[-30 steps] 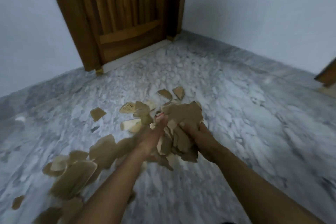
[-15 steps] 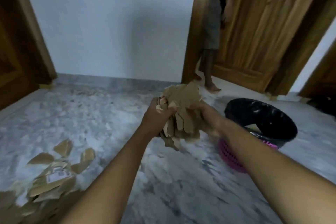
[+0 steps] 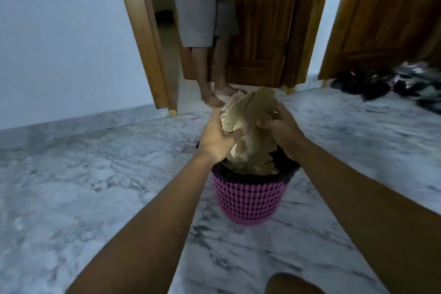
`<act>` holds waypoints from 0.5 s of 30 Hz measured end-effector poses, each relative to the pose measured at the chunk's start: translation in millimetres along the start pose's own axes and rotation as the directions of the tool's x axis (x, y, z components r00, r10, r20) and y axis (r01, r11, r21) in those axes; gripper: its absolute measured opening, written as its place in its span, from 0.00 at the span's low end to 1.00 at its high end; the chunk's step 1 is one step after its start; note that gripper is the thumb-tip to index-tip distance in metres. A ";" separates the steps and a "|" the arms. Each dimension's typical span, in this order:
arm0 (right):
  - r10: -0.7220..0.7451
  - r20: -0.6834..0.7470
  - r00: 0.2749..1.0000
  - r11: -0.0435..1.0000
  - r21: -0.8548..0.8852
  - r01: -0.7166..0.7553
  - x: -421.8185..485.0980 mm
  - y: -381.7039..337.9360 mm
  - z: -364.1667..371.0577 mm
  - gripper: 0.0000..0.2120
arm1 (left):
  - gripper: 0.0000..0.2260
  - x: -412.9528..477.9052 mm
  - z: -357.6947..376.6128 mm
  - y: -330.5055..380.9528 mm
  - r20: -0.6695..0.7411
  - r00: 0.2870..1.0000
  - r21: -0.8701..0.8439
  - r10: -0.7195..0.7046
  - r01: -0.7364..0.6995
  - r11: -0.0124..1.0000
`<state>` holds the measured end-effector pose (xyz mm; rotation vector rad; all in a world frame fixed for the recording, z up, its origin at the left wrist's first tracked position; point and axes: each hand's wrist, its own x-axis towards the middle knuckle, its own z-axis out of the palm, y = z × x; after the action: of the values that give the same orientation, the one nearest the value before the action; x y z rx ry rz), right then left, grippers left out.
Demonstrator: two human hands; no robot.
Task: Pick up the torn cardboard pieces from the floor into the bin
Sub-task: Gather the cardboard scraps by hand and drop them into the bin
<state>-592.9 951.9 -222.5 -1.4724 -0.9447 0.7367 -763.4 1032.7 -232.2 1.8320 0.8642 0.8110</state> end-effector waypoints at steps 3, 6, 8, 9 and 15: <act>0.003 -0.037 0.999 0.962 -0.274 -0.013 11.3 28.1 -21.3 0.32 | 0.23 24.4 25.6 -14.5 0.120 0.986 0.079 -0.112 0.103 0.992; 0.030 0.029 0.999 0.863 -0.506 -0.011 15.2 39.3 -30.5 0.36 | 0.35 42.7 29.5 -30.0 0.272 0.927 0.057 -0.257 0.251 0.966; 0.091 0.060 0.994 0.866 -0.497 -0.049 14.9 36.7 -29.1 0.35 | 0.36 44.0 22.1 -37.1 0.254 0.941 0.177 -0.224 0.183 0.967; 0.104 0.071 0.992 0.871 -0.488 -0.056 16.3 35.8 -26.4 0.31 | 0.31 40.1 16.8 -34.1 0.203 0.957 0.199 -0.208 0.168 0.966; 0.002 0.228 0.974 0.824 -0.551 0.128 15.7 13.4 63.7 0.13 | 0.14 -15.6 -69.3 -32.6 -0.099 0.975 0.121 -0.201 0.213 0.970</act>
<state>-638.9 996.3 -242.4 -1.8846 -1.4672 0.6013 -835.5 1062.0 -240.1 1.7929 1.1676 0.7178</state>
